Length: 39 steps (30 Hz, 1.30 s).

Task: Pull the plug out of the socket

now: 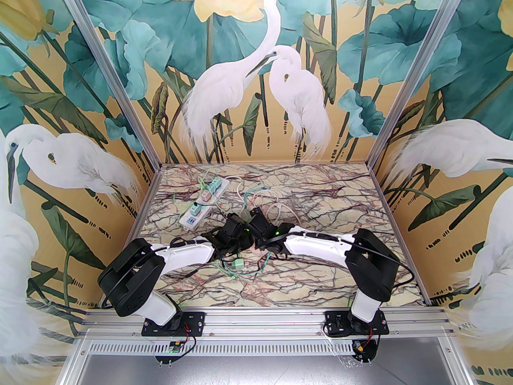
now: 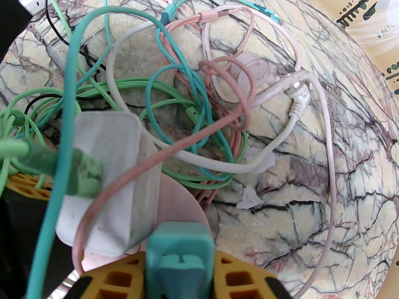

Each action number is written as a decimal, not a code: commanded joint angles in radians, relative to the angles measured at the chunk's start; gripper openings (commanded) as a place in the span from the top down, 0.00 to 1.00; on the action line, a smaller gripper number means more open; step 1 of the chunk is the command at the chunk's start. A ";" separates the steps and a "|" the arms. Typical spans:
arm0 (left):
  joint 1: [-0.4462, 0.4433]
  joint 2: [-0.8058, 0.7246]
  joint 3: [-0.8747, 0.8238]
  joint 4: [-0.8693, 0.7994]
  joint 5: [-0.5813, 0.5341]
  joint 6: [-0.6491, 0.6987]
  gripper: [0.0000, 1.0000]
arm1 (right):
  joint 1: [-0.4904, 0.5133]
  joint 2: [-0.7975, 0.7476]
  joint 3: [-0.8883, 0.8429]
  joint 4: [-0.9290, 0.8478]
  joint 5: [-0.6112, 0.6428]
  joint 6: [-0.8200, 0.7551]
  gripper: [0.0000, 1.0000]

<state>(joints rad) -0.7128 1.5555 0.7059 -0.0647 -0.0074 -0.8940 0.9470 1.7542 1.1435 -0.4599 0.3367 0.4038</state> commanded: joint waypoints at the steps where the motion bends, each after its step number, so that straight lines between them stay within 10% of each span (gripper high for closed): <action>1: -0.004 0.004 -0.080 -0.078 0.079 0.011 0.76 | 0.001 -0.046 -0.019 0.086 -0.192 0.013 0.73; 14: -0.006 -0.194 -0.186 0.163 0.160 0.010 0.43 | -0.013 -0.035 -0.031 0.117 -0.226 0.059 0.72; 39: -0.057 0.155 -0.028 -0.112 -0.053 0.049 0.55 | 0.000 0.022 0.014 0.090 -0.218 0.027 0.71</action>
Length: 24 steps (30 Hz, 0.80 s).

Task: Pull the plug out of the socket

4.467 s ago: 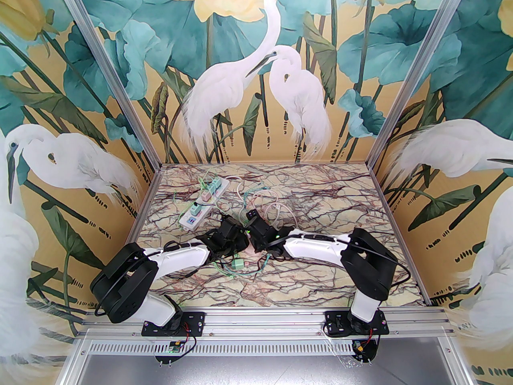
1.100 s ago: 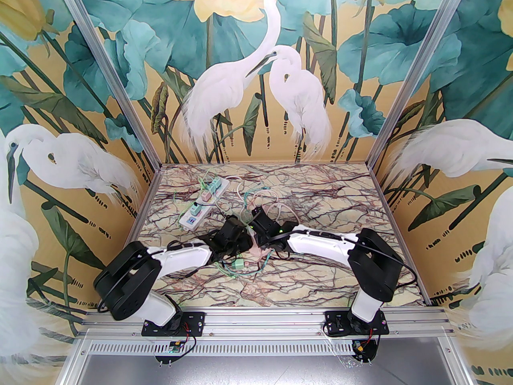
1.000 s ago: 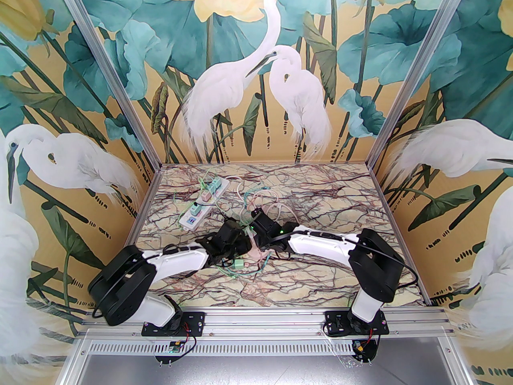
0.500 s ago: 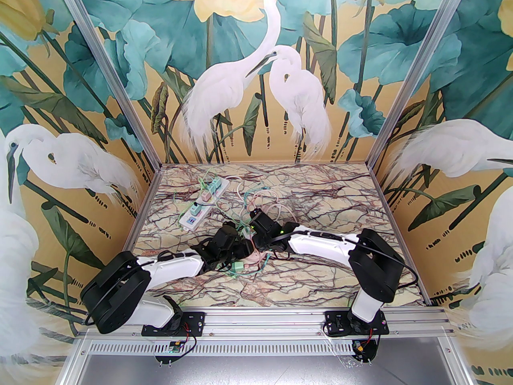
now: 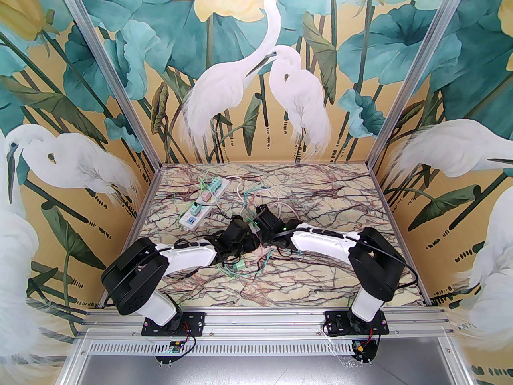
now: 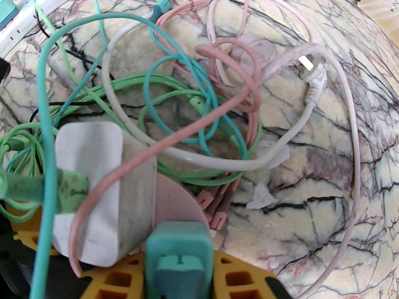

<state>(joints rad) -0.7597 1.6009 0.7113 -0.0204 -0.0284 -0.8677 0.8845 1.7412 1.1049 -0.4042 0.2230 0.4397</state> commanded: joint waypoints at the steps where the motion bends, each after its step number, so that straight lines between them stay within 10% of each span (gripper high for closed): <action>1: -0.011 0.117 -0.032 -0.155 -0.028 0.023 0.56 | 0.082 0.046 0.066 0.024 -0.078 -0.018 0.71; 24: -0.012 0.152 -0.011 -0.169 0.010 0.033 0.61 | -0.070 -0.080 -0.045 0.105 -0.269 0.047 0.71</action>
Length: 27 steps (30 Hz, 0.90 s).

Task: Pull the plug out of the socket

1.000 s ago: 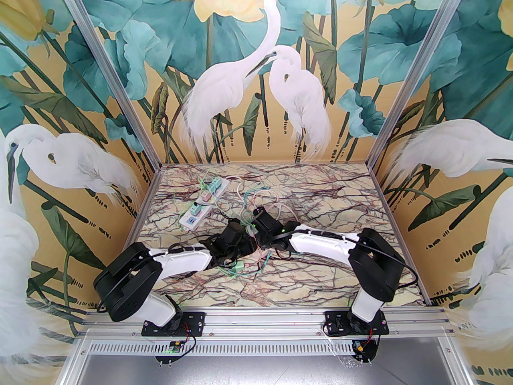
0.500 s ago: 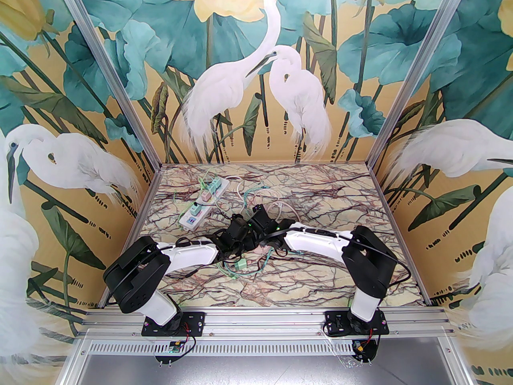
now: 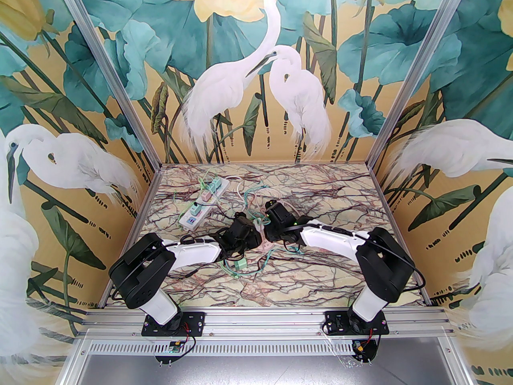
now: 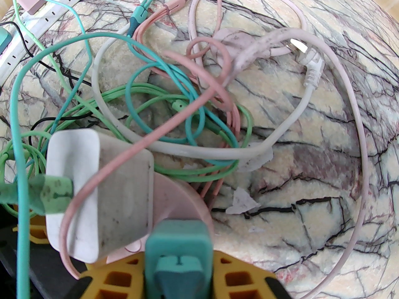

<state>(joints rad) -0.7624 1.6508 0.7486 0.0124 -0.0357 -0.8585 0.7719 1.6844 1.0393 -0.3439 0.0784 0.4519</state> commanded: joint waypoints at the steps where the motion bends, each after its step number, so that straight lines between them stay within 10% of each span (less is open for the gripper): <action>1: -0.009 0.103 -0.046 -0.208 0.017 0.024 0.61 | 0.061 -0.010 0.031 0.034 -0.097 0.027 0.71; 12: -0.009 0.113 -0.022 -0.239 0.024 0.034 0.61 | 0.262 0.151 0.187 -0.101 0.152 -0.027 0.71; 27: -0.009 0.128 -0.032 -0.217 0.034 0.031 0.61 | 0.036 -0.054 0.031 0.017 -0.099 0.026 0.70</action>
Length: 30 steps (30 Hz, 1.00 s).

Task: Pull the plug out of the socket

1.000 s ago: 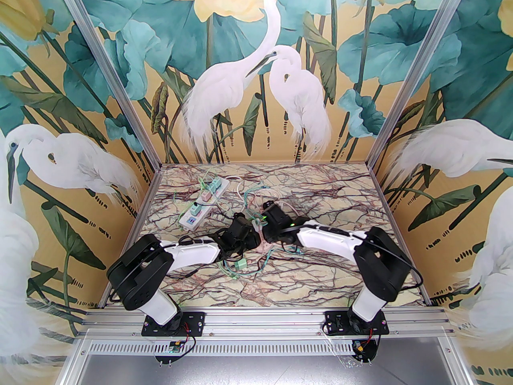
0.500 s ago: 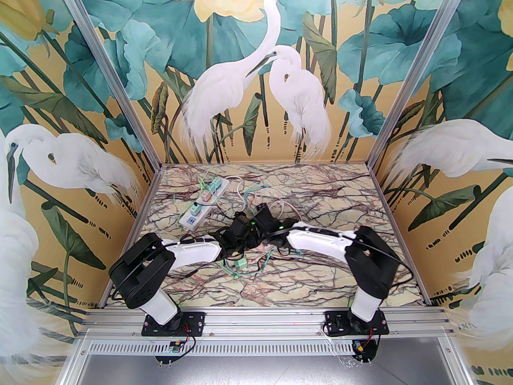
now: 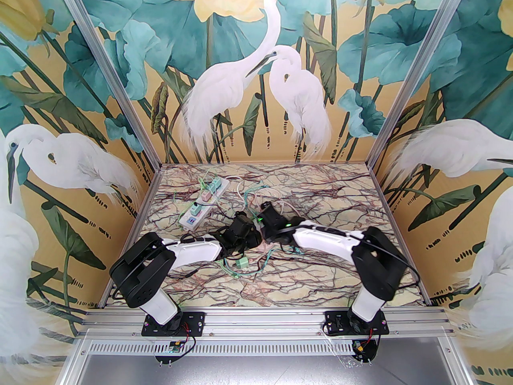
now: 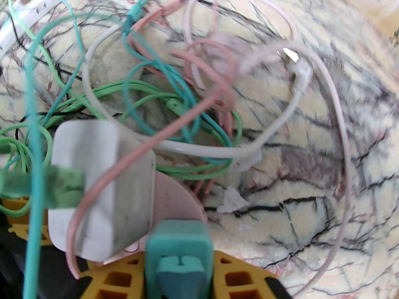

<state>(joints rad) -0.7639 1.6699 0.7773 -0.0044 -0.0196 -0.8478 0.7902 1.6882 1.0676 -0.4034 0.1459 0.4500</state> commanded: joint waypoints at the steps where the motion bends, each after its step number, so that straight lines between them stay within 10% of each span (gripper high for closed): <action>1: -0.008 0.110 -0.060 -0.199 0.020 0.018 0.61 | 0.020 -0.051 0.006 0.075 -0.169 0.031 0.71; 14: -0.008 0.123 -0.053 -0.200 0.027 0.023 0.62 | 0.247 0.161 0.163 -0.046 0.076 -0.017 0.71; 30: -0.008 0.139 -0.053 -0.192 0.040 0.020 0.62 | 0.015 -0.067 -0.002 0.075 -0.162 0.035 0.70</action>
<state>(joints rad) -0.7589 1.6905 0.7876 0.0196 0.0006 -0.8440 0.7830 1.6745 1.0580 -0.4046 0.1581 0.4526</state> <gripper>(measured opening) 0.381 0.303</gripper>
